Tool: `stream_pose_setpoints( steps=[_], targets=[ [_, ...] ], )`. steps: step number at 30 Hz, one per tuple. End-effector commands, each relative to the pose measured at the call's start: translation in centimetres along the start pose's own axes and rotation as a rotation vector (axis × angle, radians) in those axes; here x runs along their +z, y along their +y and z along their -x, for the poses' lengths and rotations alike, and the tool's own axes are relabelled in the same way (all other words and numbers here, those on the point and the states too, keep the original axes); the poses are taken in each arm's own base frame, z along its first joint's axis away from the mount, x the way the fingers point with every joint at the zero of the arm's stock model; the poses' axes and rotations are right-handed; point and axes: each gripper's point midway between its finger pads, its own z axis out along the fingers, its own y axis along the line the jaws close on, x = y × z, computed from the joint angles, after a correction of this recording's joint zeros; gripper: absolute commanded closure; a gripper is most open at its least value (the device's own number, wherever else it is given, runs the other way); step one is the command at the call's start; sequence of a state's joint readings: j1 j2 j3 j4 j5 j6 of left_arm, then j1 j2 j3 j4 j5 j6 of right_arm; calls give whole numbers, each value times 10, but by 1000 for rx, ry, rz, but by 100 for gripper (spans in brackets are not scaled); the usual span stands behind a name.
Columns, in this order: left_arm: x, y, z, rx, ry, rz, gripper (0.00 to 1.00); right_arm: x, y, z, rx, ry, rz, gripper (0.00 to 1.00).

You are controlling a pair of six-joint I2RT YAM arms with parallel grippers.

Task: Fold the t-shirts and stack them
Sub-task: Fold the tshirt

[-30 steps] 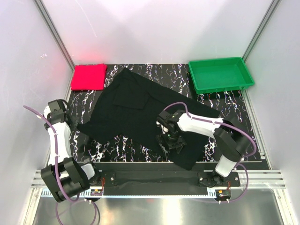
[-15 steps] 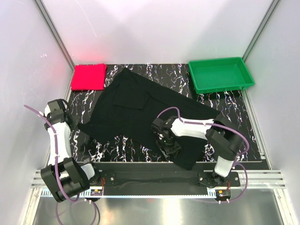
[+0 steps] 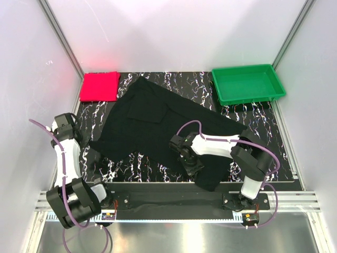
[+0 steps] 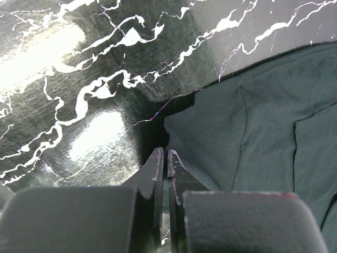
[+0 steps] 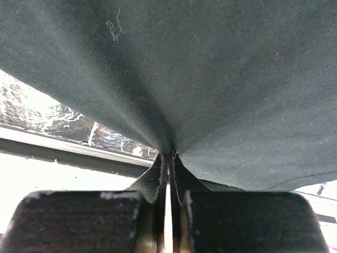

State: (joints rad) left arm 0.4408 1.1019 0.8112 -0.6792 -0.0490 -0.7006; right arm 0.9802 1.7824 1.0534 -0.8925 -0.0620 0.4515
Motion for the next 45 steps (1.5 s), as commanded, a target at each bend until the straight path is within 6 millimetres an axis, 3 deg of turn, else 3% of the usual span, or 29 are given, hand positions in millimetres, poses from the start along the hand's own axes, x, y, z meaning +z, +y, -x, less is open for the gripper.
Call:
stream_pose_setpoints(
  steps=[1, 7, 15, 22, 23, 26, 27, 29, 30, 31, 40, 41, 45],
  targets=[
    [-9, -18, 11, 27, -39, -86, 100, 8, -11, 3, -4, -48, -70, 100],
    [-22, -37, 17, 58, -42, -167, 100, -18, 10, 3, -70, -69, 60, 100],
    [-48, -86, 15, 138, -43, -304, 100, -32, 13, -6, -66, -8, 140, 100],
    [-70, -153, 6, 164, -50, -428, 100, -55, -23, 18, 67, -41, 188, 100],
    [-63, -161, -1, 183, -25, -421, 100, -57, -27, 22, 82, -46, 191, 100],
    [-68, -187, 1, 202, -23, -449, 100, -64, -39, 34, 110, -57, 202, 100],
    [-58, -193, -2, 214, -2, -434, 100, -66, -41, 41, 112, -64, 203, 100],
    [-65, -216, 4, 226, -13, -470, 100, -70, -47, 48, 125, -69, 209, 100],
    [-53, -221, 2, 232, 11, -450, 100, -71, -49, 54, 129, -74, 210, 100],
    [-58, -235, 8, 234, -1, -476, 100, -71, -54, 57, 143, -75, 208, 100],
    [-36, -317, 19, 229, 36, -551, 100, -63, -83, 62, 218, -4, 226, 100],
    [-27, -327, 4, 251, 66, -549, 100, -62, -87, 62, 231, 3, 229, 100],
    [-25, -356, 2, 246, 79, -594, 100, -59, -95, 61, 262, 14, 244, 100]
  ],
)
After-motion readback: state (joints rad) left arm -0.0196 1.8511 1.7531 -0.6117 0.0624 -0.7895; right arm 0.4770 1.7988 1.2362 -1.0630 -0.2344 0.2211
